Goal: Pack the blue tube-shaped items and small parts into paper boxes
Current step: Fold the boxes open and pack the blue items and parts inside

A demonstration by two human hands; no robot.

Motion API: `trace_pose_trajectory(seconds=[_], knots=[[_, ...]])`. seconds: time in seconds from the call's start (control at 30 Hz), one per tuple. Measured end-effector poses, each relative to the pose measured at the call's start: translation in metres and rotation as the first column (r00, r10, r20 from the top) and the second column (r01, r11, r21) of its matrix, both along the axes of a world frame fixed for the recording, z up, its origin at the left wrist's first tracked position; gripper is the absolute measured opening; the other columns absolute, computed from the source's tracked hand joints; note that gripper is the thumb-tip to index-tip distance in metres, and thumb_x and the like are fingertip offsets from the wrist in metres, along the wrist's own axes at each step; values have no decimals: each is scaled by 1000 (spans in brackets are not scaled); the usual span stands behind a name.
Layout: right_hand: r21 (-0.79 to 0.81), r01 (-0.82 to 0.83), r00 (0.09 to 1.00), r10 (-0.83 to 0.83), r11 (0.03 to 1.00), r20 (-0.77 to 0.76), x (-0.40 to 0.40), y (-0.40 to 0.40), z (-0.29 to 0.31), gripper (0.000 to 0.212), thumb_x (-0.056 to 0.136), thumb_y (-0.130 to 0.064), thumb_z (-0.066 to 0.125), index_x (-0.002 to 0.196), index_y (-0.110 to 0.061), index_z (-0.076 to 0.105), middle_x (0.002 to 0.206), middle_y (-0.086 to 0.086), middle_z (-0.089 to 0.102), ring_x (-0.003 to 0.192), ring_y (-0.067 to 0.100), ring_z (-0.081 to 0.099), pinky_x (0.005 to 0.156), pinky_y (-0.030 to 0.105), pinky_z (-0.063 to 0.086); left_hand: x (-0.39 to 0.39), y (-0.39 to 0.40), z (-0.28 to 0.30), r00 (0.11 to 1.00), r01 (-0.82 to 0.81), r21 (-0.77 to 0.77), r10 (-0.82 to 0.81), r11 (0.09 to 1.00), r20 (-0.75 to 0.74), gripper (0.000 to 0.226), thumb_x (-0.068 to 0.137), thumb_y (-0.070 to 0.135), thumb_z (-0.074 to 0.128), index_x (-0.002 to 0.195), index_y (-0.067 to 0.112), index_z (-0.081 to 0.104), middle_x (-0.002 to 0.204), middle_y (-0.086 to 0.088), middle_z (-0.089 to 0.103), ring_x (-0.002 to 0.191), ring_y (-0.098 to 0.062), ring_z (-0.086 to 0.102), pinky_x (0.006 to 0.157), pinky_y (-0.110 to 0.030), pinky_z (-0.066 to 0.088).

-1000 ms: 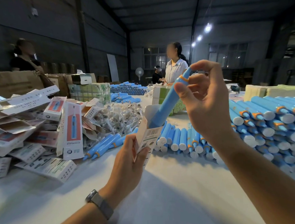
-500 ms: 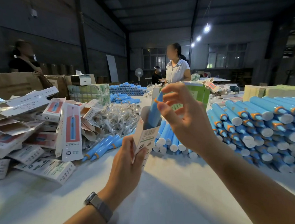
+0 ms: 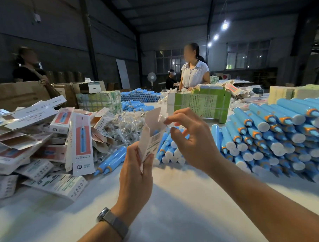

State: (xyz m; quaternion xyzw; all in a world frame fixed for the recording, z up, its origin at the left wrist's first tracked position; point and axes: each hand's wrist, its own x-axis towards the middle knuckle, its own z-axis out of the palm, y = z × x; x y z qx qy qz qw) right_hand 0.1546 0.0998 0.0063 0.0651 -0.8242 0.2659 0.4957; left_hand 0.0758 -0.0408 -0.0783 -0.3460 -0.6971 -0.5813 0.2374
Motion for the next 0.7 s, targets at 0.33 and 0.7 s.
trace_pose_trajectory(seconds=[0.33, 0.7], knots=[[192, 217, 782, -288, 957, 552, -136, 22, -8, 33, 94, -25, 54, 127, -26, 57, 121, 6, 62, 118, 26, 52, 91, 38, 48, -23, -2, 0, 987, -126, 214, 101, 969, 125, 26, 101, 19, 52, 110, 38, 36, 110, 6, 52, 103, -12, 55, 88, -46, 51], [601, 228, 300, -642, 766, 705, -210, -3, -21, 40, 94, -20, 54, 133, -24, 53, 140, 9, 48, 132, 37, 36, 107, 65, 24, -40, -7, -1, 989, -108, 246, 79, 963, 128, 31, 101, 21, 54, 107, 47, 39, 112, 13, 57, 104, -6, 60, 82, -24, 49]])
